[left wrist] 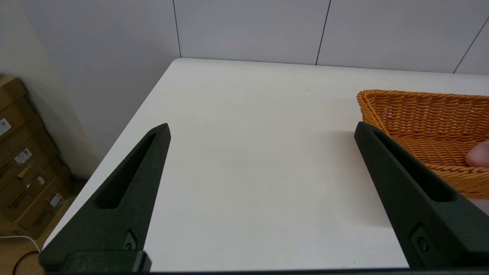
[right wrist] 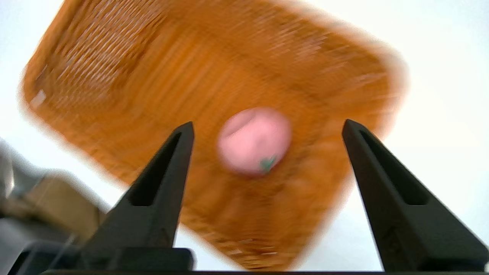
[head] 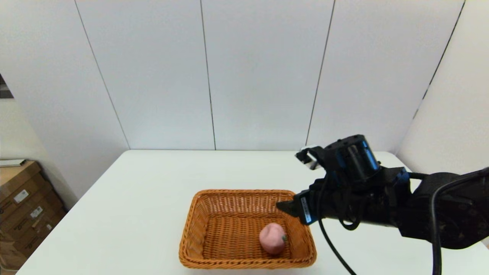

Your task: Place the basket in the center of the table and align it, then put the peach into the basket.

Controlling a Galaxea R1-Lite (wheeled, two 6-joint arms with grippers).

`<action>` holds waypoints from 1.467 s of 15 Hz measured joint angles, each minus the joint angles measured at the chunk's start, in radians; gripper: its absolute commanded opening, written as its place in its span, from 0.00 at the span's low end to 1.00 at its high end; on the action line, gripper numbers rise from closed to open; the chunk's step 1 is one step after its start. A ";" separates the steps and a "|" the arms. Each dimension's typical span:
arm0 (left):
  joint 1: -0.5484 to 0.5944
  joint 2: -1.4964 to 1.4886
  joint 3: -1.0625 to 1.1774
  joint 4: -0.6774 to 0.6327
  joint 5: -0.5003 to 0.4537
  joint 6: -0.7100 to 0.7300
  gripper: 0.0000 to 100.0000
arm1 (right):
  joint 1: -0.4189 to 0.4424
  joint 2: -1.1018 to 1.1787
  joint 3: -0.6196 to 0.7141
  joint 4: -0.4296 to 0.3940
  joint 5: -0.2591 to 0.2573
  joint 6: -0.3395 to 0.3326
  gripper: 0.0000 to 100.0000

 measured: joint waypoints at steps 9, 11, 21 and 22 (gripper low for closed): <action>0.000 0.000 0.000 0.000 -0.001 -0.002 1.00 | -0.131 -0.471 0.084 0.004 -0.242 -0.200 1.00; 0.000 0.000 0.000 0.000 -0.002 -0.003 1.00 | -0.192 -0.618 0.164 0.009 -0.247 -0.307 1.00; 0.000 0.000 0.000 -0.001 -0.001 -0.007 1.00 | -0.580 -1.239 0.514 0.161 -0.256 -0.404 1.00; 0.000 0.000 0.000 -0.001 -0.001 -0.006 1.00 | -0.607 -1.287 0.533 0.174 -0.251 -0.405 1.00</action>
